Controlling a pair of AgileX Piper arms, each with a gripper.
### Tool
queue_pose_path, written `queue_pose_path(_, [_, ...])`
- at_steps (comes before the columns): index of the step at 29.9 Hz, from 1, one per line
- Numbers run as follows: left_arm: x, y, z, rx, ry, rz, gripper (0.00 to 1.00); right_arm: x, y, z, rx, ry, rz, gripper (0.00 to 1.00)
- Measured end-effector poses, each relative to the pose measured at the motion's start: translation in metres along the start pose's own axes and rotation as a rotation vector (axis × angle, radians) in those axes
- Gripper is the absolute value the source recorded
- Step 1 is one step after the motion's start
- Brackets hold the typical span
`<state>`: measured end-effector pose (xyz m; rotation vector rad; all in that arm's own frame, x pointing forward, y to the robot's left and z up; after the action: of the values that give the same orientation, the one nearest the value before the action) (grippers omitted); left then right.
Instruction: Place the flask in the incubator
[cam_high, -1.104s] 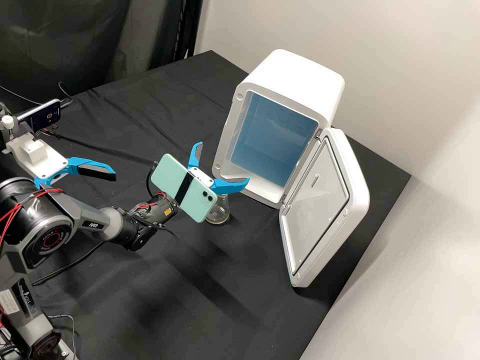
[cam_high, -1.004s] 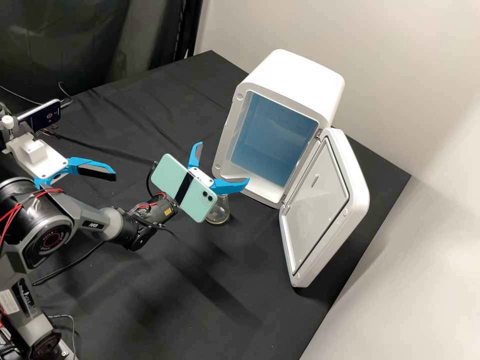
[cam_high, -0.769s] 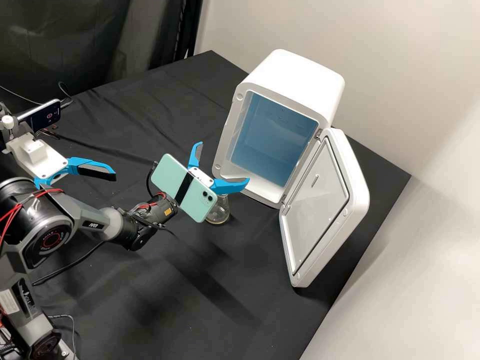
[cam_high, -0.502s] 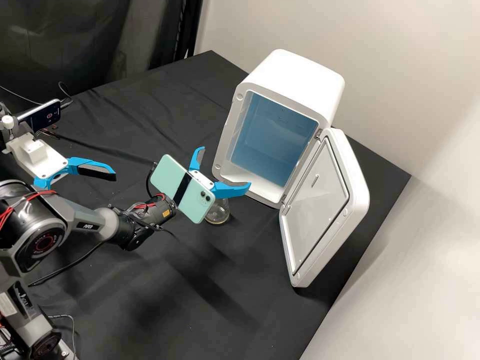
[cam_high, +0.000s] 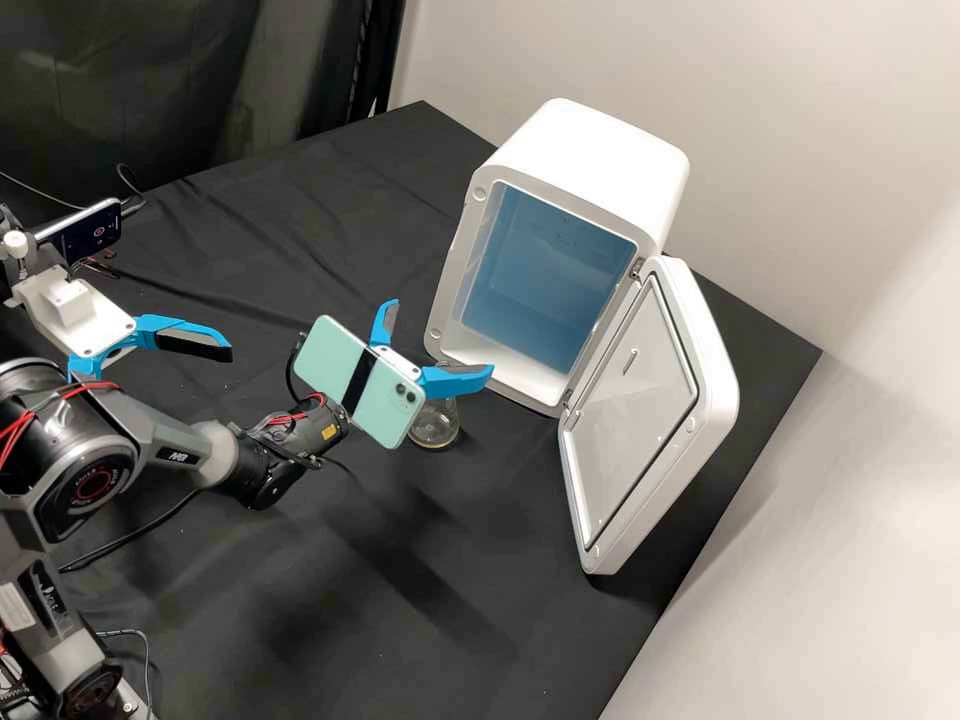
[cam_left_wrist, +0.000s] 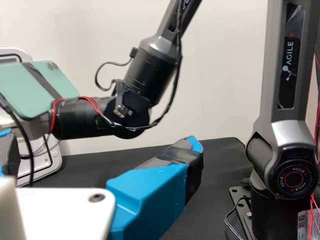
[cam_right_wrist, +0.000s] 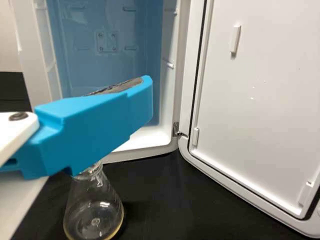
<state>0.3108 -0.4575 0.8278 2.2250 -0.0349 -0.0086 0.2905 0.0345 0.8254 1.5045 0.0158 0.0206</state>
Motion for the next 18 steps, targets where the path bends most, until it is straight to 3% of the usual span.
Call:
queue_pose_path(9, [0.0, 0.0, 0.0, 0.0, 0.0, 0.0, 1.0, -0.019, -0.008, 0.013, 0.002, -0.04, -0.02, 1.0])
queue_pose_path(18, [0.0, 0.0, 0.0, 0.0, 0.0, 0.0, 1.0, -0.025, -0.013, 0.017, 0.0, -0.052, -0.034, 1.0])
